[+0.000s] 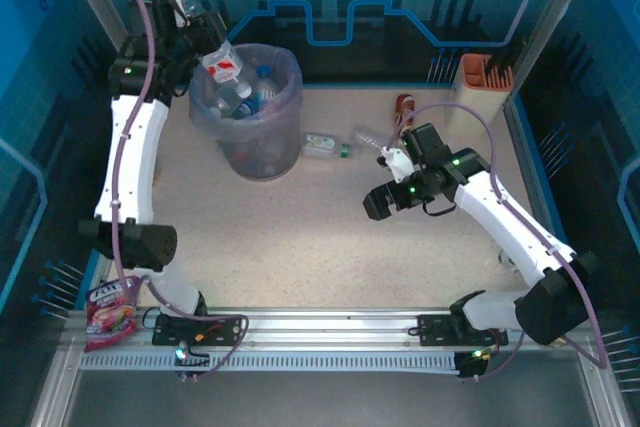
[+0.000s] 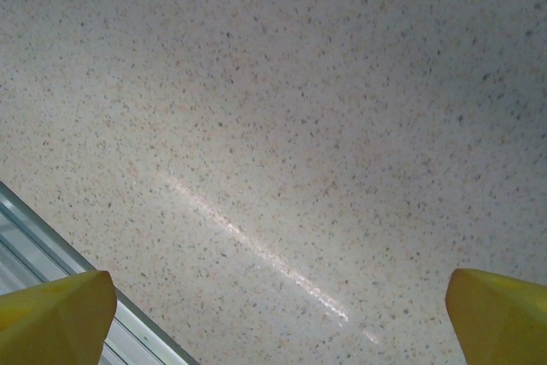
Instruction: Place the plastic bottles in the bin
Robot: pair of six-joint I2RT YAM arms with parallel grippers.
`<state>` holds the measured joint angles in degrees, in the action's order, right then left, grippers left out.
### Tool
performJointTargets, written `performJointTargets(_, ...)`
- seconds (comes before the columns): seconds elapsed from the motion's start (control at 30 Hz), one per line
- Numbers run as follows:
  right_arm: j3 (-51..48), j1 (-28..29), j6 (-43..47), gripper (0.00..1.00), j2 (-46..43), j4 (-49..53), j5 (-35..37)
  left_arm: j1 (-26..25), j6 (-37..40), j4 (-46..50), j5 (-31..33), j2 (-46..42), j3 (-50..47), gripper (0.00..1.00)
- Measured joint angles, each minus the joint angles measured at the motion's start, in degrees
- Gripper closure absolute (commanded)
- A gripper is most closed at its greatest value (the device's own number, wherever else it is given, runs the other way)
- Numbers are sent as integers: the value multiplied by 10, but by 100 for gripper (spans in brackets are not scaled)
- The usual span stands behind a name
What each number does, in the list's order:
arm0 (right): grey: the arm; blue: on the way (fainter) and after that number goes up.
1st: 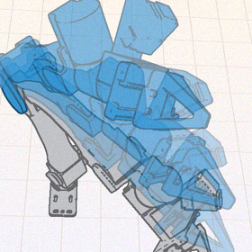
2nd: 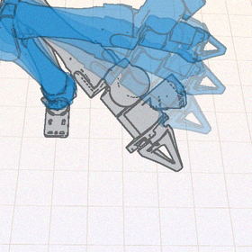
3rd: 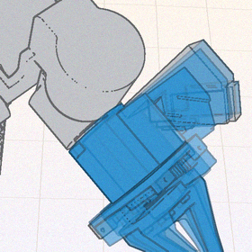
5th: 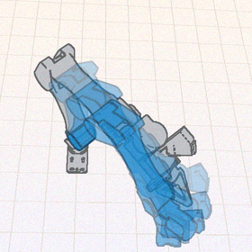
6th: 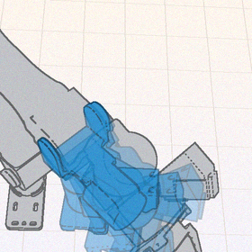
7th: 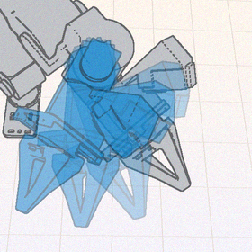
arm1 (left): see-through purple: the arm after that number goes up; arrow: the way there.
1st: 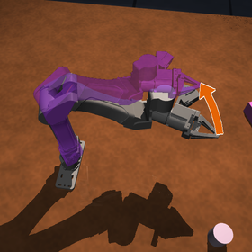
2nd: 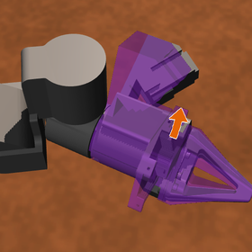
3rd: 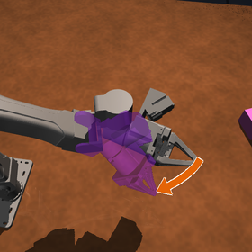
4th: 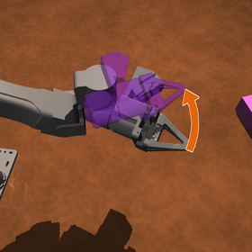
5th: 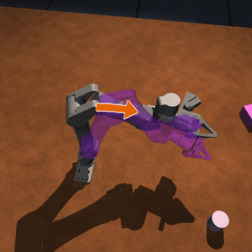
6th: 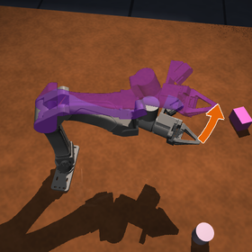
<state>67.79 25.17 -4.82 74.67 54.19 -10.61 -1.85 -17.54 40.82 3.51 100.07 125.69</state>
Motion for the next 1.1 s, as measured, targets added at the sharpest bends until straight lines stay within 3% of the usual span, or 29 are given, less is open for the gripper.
performJointTargets(0.13, -29, 0, -7, 0, -9, -7, 3, 0, 45, 64, 25, 58, 72, 53)
performJointTargets(0.37, -45, 0, -14, 0, -9, -25, 16, 1, 75, 198, 10, 192, 286, 59)
performJointTargets(0.43, -48, 1, -20, 0, -9, -34, 14, 0, 83, 223, -4, 204, 288, 49)
performJointTargets(0.57, -51, 16, -32, 0, 1, -54, 10, 0, 99, 254, -25, 231, 284, 16)
performJointTargets(0.67, -51, 30, -37, 0, 17, -63, 8, 0, 113, 254, -30, 240, 264, 1)
performJointTargets(0.97, -51, 38, -42, 0, 63, -77, 8, 0, 121, 195, -36, 226, 219, 1)
performJointTargets(1.1, -51, 38, -42, 0, 70, -83, 8, 0, 118, 141, -40, 170, 155, 27)
